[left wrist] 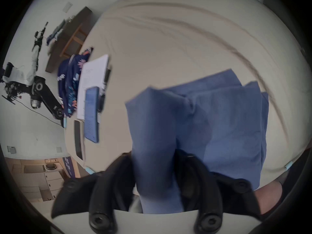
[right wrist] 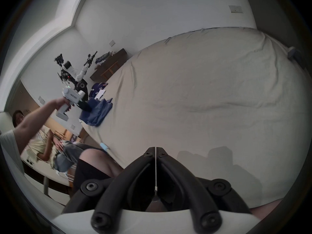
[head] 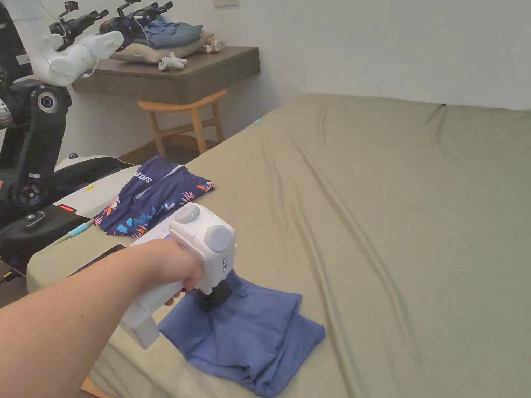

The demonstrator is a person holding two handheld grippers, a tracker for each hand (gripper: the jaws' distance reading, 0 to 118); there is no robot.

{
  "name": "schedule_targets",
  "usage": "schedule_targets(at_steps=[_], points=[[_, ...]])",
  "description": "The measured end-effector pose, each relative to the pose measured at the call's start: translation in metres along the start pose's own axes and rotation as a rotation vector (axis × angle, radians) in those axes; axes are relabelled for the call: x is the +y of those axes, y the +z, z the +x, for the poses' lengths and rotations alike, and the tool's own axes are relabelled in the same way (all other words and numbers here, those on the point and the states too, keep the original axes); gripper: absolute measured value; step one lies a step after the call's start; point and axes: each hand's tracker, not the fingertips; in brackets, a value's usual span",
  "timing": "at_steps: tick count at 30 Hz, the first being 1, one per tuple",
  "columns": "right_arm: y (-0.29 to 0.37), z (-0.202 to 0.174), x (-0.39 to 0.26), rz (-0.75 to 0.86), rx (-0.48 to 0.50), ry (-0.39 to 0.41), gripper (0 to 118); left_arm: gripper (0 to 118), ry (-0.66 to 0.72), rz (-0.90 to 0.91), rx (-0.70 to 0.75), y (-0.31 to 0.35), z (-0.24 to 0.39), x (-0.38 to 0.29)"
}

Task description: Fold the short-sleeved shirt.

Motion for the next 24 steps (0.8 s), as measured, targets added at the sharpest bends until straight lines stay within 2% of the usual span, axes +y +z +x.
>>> schedule_targets(at_steps=[1, 2, 3, 4, 7, 8, 9, 10, 11, 12, 14, 17, 20, 21, 24], points=[[0.001, 0.0, 0.0, 0.001, -0.03, 0.028, 1, 52, 0.003, 0.05, 0.037, 0.009, -0.001, 0.0], [0.002, 0.0, 0.0, 0.003, -0.051, 0.043, 1, 83, 0.016, 0.1, 0.069, 0.018, -0.004, -0.001], [0.001, -0.001, 0.0, 0.006, -0.051, 0.046, 1, 104, 0.033, 0.133, 0.097, 0.028, -0.006, 0.0], [0.003, 0.0, -0.001, 0.01, -0.04, 0.043, 1, 115, 0.032, 0.172, 0.096, 0.042, -0.004, -0.002], [0.01, -0.002, 0.001, 0.048, -0.043, 0.078, 1, 116, 0.104, 0.296, 0.091, 0.078, 0.011, -0.012], [0.013, -0.004, 0.002, 0.072, -0.065, 0.1, 1, 110, 0.104, 0.331, 0.074, 0.09, 0.023, -0.017], [0.016, -0.005, 0.004, 0.081, -0.078, 0.115, 1, 98, 0.099, 0.39, 0.059, 0.1, 0.037, -0.022], [0.018, -0.006, 0.006, 0.096, -0.108, 0.143, 1, 81, 0.089, 0.45, 0.039, 0.112, 0.055, -0.03], [0.019, -0.008, 0.007, 0.109, -0.137, 0.167, 1, 56, 0.09, 0.492, 0.025, 0.12, 0.07, -0.035], [0.02, -0.01, 0.01, 0.124, -0.165, 0.188, 1, 45, 0.105, 0.521, 0.018, 0.127, 0.091, -0.039], [0.025, -0.011, 0.016, 0.159, -0.188, 0.205, 1, 34, 0.091, 0.584, -0.036, 0.139, 0.124, -0.047], [0.035, -0.022, 0.027, 0.218, -0.263, 0.267, 1, 5, 0.103, 0.71, -0.114, 0.16, 0.176, -0.062], [0.037, -0.032, 0.03, 0.28, -0.396, 0.374, 1, 0, 0.122, 0.836, -0.135, 0.166, 0.228, -0.073], [0.038, -0.032, 0.031, 0.288, -0.415, 0.375, 1, 0, 0.139, 0.837, -0.116, 0.167, 0.244, -0.077], [0.046, -0.035, 0.028, 0.357, -0.473, 0.357, 1, 0, 0.24, 0.908, -0.232, 0.177, 0.272, -0.093]])
